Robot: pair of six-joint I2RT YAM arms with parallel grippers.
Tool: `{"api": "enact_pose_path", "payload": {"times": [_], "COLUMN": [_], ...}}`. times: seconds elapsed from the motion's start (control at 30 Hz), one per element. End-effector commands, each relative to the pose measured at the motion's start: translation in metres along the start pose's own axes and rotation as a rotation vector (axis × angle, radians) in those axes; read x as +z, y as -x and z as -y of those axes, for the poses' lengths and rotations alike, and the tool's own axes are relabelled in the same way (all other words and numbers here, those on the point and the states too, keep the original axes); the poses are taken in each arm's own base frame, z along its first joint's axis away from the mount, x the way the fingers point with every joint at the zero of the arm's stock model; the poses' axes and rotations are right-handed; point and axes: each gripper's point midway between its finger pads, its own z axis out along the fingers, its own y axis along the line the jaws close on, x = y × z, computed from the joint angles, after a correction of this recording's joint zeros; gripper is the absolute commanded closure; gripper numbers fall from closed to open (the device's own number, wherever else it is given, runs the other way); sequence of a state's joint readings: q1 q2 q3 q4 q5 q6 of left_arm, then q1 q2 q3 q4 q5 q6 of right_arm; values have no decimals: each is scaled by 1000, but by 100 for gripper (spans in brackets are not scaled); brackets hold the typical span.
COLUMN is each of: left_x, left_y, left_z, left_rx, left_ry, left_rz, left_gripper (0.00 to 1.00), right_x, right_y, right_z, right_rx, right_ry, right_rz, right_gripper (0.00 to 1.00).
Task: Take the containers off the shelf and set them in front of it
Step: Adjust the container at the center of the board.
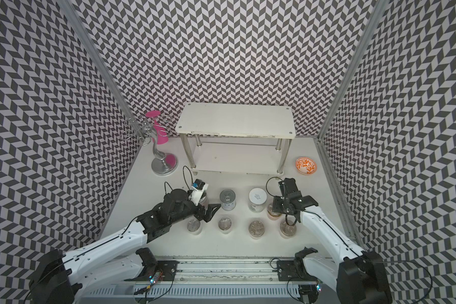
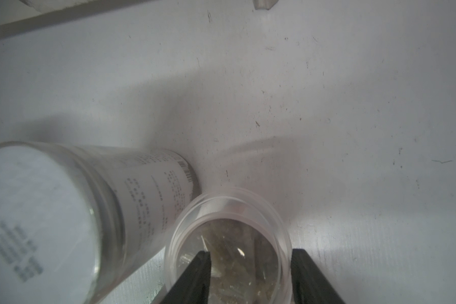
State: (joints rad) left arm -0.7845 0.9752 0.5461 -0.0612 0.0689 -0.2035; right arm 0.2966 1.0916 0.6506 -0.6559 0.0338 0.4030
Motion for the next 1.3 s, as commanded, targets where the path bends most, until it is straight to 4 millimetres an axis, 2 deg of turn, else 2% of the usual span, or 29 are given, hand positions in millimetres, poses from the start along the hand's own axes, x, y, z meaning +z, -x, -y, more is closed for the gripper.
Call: {"api": "enact_pose_path", "payload": {"times": [0.0, 0.83, 1.0, 1.07, 1.17, 1.27], "left_x": [-1, 3, 2, 2, 2, 2], "left_y": [7, 5, 5, 5, 3, 3], "left_z": [0, 1, 2, 1, 1, 2], "left_rx": [-1, -13, -14, -16, -17, -19], "left_ry": [-5, -11, -11, -10, -10, -14], "left_rz": [17, 2, 2, 1, -4, -5], "left_gripper": [0, 0, 0, 0, 0, 0], "right_x": [-8, -20, -30, -39, -57, -69], "right_y": [7, 10, 17, 21, 30, 28], "right_z": [-2, -9, -5, -9, -26, -35], "right_rx": [-1, 4, 56, 52, 32, 6], "right_ry": [-3, 4, -19, 1, 74, 85], "right_rz": [24, 11, 55, 101, 170, 205], "right_gripper": [49, 50, 48, 49, 49, 49]}}
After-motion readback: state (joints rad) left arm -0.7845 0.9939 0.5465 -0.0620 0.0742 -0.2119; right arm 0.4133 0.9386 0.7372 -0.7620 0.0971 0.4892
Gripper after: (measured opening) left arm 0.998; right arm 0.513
